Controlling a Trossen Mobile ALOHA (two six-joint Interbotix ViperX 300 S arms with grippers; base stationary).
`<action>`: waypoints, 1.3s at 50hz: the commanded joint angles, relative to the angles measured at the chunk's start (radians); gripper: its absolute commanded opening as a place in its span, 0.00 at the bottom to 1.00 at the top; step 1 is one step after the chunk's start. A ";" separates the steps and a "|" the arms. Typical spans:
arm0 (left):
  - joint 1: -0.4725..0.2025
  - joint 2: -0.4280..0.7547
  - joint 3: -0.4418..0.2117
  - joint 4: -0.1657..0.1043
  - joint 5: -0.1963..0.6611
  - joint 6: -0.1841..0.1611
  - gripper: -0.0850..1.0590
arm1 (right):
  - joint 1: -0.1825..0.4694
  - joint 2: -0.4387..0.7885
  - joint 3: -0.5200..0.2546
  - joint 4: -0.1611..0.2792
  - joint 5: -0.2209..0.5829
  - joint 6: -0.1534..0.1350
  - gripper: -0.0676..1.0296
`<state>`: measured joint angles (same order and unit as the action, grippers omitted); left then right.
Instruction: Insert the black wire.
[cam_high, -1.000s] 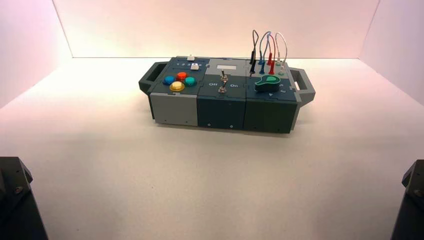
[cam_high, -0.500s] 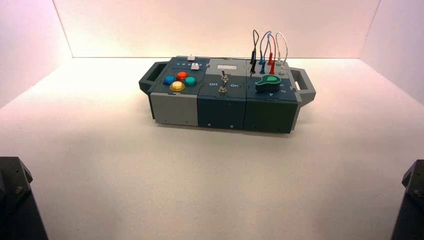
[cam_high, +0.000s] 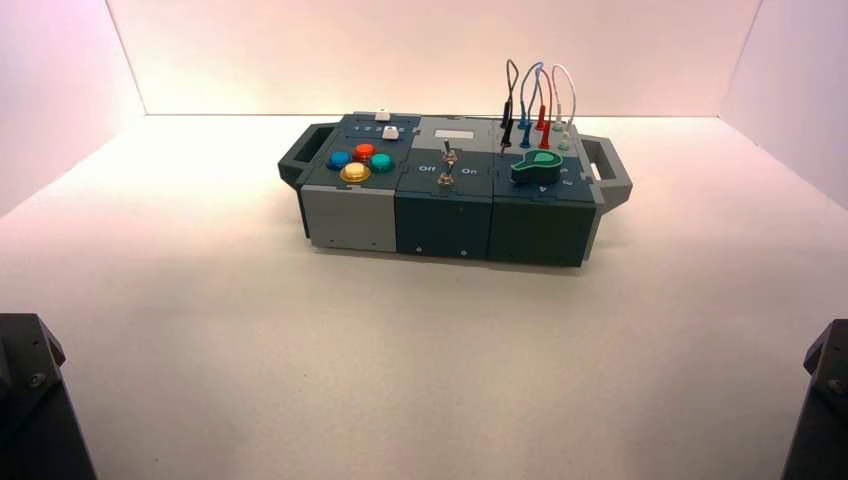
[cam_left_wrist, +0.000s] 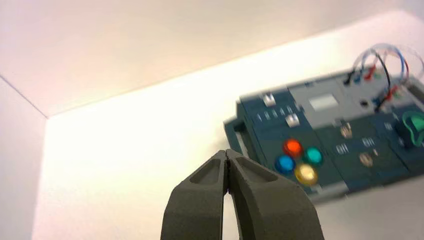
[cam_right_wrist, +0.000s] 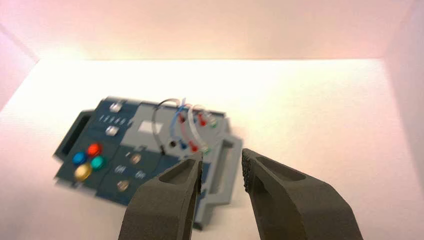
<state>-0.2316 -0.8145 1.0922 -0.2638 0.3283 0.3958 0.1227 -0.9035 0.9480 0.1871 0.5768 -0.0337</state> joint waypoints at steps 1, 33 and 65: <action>-0.021 0.029 -0.048 -0.002 0.044 -0.002 0.05 | 0.046 0.046 -0.049 0.040 0.008 -0.002 0.45; -0.181 0.110 -0.120 -0.003 0.175 0.003 0.05 | 0.179 0.299 -0.092 0.087 -0.021 -0.005 0.48; -0.270 0.114 -0.167 -0.037 0.242 0.018 0.05 | 0.250 0.594 -0.213 0.129 -0.005 -0.006 0.48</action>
<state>-0.4863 -0.6980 0.9557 -0.2761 0.5860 0.4111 0.3543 -0.3451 0.7839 0.3068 0.5752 -0.0368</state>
